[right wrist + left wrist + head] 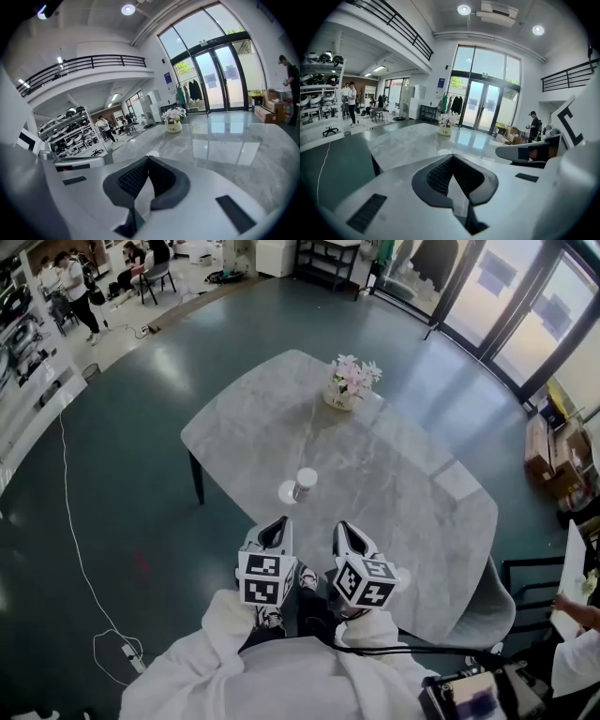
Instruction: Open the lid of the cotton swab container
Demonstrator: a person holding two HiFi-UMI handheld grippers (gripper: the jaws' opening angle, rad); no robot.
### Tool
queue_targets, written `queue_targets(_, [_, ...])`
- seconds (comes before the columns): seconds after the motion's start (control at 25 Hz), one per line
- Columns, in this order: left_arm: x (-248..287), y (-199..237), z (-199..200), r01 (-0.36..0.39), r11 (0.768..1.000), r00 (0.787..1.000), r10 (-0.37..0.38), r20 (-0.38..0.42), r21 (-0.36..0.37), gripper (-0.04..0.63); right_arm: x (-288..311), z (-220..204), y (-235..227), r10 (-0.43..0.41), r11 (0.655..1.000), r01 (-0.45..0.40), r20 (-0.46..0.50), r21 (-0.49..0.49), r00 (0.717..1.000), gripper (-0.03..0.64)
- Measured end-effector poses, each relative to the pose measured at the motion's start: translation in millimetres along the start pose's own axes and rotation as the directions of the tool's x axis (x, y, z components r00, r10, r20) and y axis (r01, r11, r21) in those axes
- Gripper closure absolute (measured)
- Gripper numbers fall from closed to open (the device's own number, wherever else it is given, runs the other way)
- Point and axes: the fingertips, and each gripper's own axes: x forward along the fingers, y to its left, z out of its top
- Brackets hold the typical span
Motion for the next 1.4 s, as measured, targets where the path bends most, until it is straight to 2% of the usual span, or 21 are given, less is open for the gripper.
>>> queue_targets(0.28, [23,19,8,-0.072,0.996,0.997,0.071,-0.007,-0.043,0.6,26,12,-3,0.051,0.998,-0.052,-0.025,-0.033,0.998,0.557])
queue_targets(0.84, [70,18,-26,-0.078,0.995,0.989,0.069,-0.131,-0.06,0.6,57,-12,-45,0.03,0.999,-0.025,-0.11,0.044,0.993,0.557])
queue_targets(1.4, [111,39,-62,-0.125,0.988,0.968,0.102,-0.229,-0.089,0.6,109,-42,-53,0.088,0.994,-0.074,-0.221,0.075,0.971,0.557])
